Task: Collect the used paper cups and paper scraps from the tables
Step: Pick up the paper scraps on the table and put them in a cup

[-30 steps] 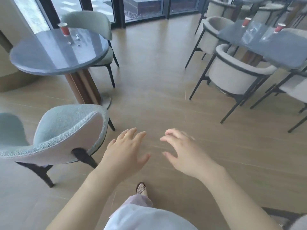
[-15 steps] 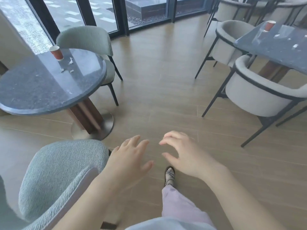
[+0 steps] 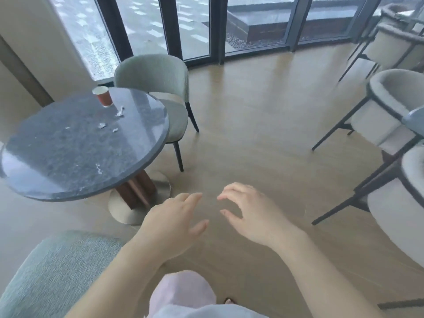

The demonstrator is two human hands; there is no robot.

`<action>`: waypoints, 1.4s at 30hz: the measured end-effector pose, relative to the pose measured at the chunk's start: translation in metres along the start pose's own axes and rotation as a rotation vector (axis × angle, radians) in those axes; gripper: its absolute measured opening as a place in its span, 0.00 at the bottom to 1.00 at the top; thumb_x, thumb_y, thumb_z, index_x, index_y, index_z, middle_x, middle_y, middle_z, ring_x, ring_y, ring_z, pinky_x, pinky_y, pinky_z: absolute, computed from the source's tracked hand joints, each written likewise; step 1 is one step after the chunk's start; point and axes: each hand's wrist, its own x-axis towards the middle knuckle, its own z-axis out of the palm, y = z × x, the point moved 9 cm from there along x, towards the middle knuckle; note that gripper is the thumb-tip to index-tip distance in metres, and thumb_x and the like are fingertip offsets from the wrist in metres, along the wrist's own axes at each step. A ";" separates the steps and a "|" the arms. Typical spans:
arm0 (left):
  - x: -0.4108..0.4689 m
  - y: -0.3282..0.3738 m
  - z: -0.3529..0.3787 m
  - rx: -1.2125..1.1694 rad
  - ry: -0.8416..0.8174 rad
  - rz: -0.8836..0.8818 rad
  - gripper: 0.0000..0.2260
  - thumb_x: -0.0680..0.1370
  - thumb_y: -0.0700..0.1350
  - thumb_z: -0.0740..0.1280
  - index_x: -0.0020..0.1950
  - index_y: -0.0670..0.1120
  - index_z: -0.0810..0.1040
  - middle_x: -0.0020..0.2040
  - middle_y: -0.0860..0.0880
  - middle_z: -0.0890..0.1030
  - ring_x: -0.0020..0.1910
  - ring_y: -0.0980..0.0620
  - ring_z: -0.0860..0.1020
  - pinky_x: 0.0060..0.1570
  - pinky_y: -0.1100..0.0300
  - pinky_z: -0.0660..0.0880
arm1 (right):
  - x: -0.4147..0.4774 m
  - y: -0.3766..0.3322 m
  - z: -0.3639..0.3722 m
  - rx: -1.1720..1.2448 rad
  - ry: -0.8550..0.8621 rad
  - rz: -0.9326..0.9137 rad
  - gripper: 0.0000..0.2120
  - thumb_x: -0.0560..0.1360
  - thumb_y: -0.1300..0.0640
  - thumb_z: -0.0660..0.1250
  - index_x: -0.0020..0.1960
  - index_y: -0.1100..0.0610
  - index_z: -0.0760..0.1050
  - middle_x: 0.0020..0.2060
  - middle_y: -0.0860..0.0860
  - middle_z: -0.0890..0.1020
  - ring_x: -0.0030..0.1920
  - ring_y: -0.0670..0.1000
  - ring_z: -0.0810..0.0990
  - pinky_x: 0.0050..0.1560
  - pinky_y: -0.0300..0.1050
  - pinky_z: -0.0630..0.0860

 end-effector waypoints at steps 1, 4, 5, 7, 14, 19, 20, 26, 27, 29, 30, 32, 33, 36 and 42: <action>0.011 -0.010 0.000 -0.016 -0.009 -0.026 0.27 0.75 0.62 0.57 0.72 0.57 0.56 0.69 0.57 0.67 0.65 0.53 0.70 0.58 0.53 0.72 | 0.020 0.001 0.001 0.003 -0.020 -0.027 0.13 0.76 0.49 0.62 0.59 0.47 0.72 0.59 0.43 0.72 0.60 0.46 0.69 0.58 0.45 0.69; 0.049 -0.043 -0.004 -0.047 -0.006 -0.112 0.26 0.76 0.61 0.57 0.72 0.57 0.56 0.70 0.57 0.66 0.65 0.53 0.69 0.59 0.54 0.72 | 0.085 0.001 0.009 0.010 -0.082 -0.113 0.13 0.76 0.49 0.62 0.59 0.47 0.72 0.60 0.43 0.72 0.60 0.47 0.69 0.58 0.47 0.69; 0.064 -0.056 -0.008 -0.059 0.008 -0.137 0.26 0.76 0.61 0.57 0.72 0.57 0.56 0.70 0.57 0.66 0.65 0.53 0.69 0.59 0.54 0.72 | 0.109 0.001 0.011 0.010 -0.095 -0.140 0.13 0.76 0.49 0.62 0.59 0.47 0.72 0.59 0.43 0.72 0.60 0.47 0.69 0.58 0.47 0.69; 0.097 -0.082 -0.017 -0.080 0.032 -0.174 0.25 0.76 0.60 0.57 0.71 0.57 0.57 0.69 0.57 0.67 0.64 0.53 0.70 0.58 0.53 0.72 | 0.156 0.001 0.014 0.007 -0.116 -0.189 0.12 0.76 0.49 0.62 0.59 0.48 0.72 0.59 0.43 0.72 0.59 0.47 0.70 0.57 0.48 0.70; 0.222 -0.182 -0.077 -0.103 0.137 -0.260 0.21 0.76 0.61 0.57 0.68 0.59 0.61 0.64 0.57 0.71 0.61 0.53 0.71 0.49 0.58 0.68 | 0.330 -0.004 0.006 0.004 -0.135 -0.299 0.11 0.75 0.51 0.63 0.57 0.48 0.73 0.57 0.44 0.74 0.57 0.48 0.71 0.56 0.50 0.72; 0.271 -0.248 -0.111 -0.077 0.141 -0.355 0.23 0.76 0.61 0.57 0.70 0.57 0.61 0.68 0.56 0.69 0.64 0.52 0.71 0.56 0.55 0.70 | 0.423 -0.020 0.010 0.039 -0.161 -0.368 0.12 0.74 0.52 0.64 0.57 0.50 0.74 0.56 0.44 0.74 0.57 0.49 0.73 0.55 0.48 0.72; 0.276 -0.257 -0.112 -0.092 0.127 -0.372 0.23 0.76 0.61 0.58 0.70 0.57 0.61 0.68 0.56 0.69 0.64 0.53 0.70 0.57 0.55 0.70 | 0.437 -0.021 0.014 0.044 -0.175 -0.377 0.12 0.74 0.52 0.64 0.57 0.50 0.74 0.57 0.44 0.74 0.57 0.49 0.73 0.55 0.48 0.72; 0.290 -0.318 -0.105 -0.190 0.067 -0.523 0.21 0.77 0.61 0.57 0.69 0.59 0.62 0.67 0.59 0.68 0.58 0.55 0.74 0.54 0.58 0.71 | 0.507 -0.035 0.056 0.015 -0.348 -0.453 0.13 0.75 0.51 0.63 0.59 0.50 0.72 0.61 0.46 0.70 0.59 0.50 0.71 0.57 0.51 0.71; 0.291 -0.329 -0.103 -0.198 0.061 -0.560 0.22 0.77 0.61 0.57 0.69 0.58 0.62 0.67 0.58 0.68 0.58 0.55 0.74 0.54 0.58 0.71 | 0.518 -0.040 0.063 0.010 -0.380 -0.475 0.14 0.75 0.51 0.62 0.60 0.50 0.72 0.61 0.46 0.70 0.60 0.51 0.70 0.58 0.52 0.71; 0.294 -0.352 -0.100 -0.207 0.058 -0.630 0.22 0.77 0.61 0.57 0.69 0.57 0.62 0.67 0.58 0.68 0.56 0.55 0.74 0.53 0.57 0.71 | 0.543 -0.052 0.076 0.001 -0.438 -0.529 0.13 0.76 0.50 0.62 0.60 0.50 0.71 0.62 0.46 0.69 0.61 0.50 0.70 0.59 0.53 0.70; 0.298 -0.362 -0.100 -0.208 0.059 -0.662 0.22 0.77 0.61 0.57 0.69 0.57 0.62 0.67 0.57 0.69 0.56 0.54 0.74 0.53 0.57 0.71 | 0.555 -0.058 0.083 -0.004 -0.467 -0.556 0.13 0.76 0.50 0.62 0.61 0.50 0.71 0.63 0.46 0.68 0.61 0.50 0.69 0.59 0.53 0.70; 0.306 -0.382 -0.098 -0.215 0.060 -0.726 0.21 0.77 0.60 0.58 0.69 0.57 0.63 0.67 0.57 0.69 0.59 0.54 0.73 0.54 0.57 0.71 | 0.578 -0.067 0.097 -0.021 -0.530 -0.602 0.14 0.77 0.51 0.61 0.61 0.50 0.71 0.64 0.46 0.67 0.62 0.50 0.69 0.60 0.52 0.70; 0.310 -0.392 -0.097 -0.222 0.058 -0.759 0.21 0.77 0.60 0.58 0.69 0.57 0.63 0.67 0.56 0.70 0.60 0.53 0.73 0.54 0.56 0.71 | 0.590 -0.071 0.104 -0.032 -0.561 -0.627 0.14 0.77 0.51 0.61 0.62 0.50 0.71 0.64 0.47 0.67 0.62 0.51 0.69 0.60 0.52 0.70; 0.324 -0.421 -0.094 -0.237 0.054 -0.860 0.21 0.77 0.59 0.58 0.69 0.56 0.63 0.66 0.55 0.70 0.61 0.52 0.73 0.54 0.55 0.72 | 0.626 -0.081 0.122 -0.071 -0.639 -0.711 0.15 0.77 0.51 0.61 0.62 0.52 0.71 0.64 0.48 0.67 0.62 0.52 0.68 0.60 0.52 0.69; 0.361 -0.457 -0.069 -0.269 0.083 -0.992 0.20 0.78 0.53 0.58 0.69 0.53 0.62 0.64 0.53 0.70 0.59 0.50 0.72 0.47 0.56 0.73 | 0.681 -0.088 0.159 -0.155 -0.623 -0.903 0.15 0.77 0.53 0.59 0.63 0.53 0.68 0.67 0.51 0.64 0.61 0.55 0.69 0.56 0.52 0.70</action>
